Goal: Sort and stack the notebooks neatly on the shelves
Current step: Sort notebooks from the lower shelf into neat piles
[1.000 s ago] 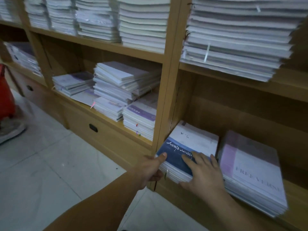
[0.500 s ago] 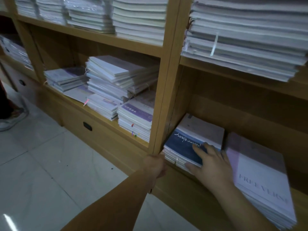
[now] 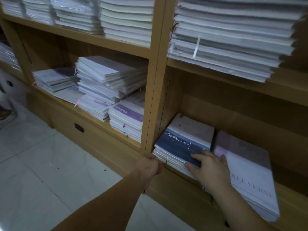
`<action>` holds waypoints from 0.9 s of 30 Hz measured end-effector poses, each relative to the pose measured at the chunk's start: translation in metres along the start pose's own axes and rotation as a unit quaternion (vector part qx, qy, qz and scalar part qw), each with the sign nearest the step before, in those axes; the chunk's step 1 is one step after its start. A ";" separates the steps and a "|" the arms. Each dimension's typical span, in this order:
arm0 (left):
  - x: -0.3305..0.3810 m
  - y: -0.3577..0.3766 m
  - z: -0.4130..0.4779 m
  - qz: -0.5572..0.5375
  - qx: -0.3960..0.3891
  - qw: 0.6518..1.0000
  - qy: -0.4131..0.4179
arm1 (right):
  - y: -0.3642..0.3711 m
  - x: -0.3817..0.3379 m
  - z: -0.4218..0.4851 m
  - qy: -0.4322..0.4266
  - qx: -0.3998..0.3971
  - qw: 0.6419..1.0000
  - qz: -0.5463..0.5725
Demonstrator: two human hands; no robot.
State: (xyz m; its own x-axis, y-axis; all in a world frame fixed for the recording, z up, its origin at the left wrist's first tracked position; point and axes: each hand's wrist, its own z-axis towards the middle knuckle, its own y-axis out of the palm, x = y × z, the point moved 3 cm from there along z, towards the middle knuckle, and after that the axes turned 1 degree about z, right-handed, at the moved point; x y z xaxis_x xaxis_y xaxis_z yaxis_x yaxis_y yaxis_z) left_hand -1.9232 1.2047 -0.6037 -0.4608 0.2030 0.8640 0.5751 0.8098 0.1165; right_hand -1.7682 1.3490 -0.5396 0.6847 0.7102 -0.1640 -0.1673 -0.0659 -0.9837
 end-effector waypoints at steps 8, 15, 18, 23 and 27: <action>0.005 0.003 0.002 0.040 0.039 0.998 0.013 | 0.000 -0.004 0.000 -0.017 0.004 0.999 0.027; -0.009 0.073 -0.047 0.238 -0.126 0.963 0.029 | -0.038 0.054 -0.027 0.030 0.003 0.997 0.075; -0.028 0.110 -0.064 0.248 -0.198 0.948 0.012 | -0.041 0.103 -0.053 0.130 -0.021 0.986 0.105; -0.053 0.137 -0.059 0.230 -0.183 0.956 0.020 | -0.034 0.158 -0.089 0.219 -0.041 0.924 0.312; -0.065 0.140 -0.051 0.209 -0.157 0.964 0.039 | -0.015 0.164 -0.104 0.183 -0.029 0.891 0.415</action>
State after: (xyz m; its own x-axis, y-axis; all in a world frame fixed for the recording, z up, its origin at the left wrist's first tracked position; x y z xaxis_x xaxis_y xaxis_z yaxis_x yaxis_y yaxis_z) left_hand -1.7782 1.2774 -0.6191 -0.0995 0.4236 0.9004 0.8819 0.4566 -0.1174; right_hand -1.5797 1.3934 -0.5591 0.5295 0.1249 -0.8391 -0.6939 -0.5053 -0.5131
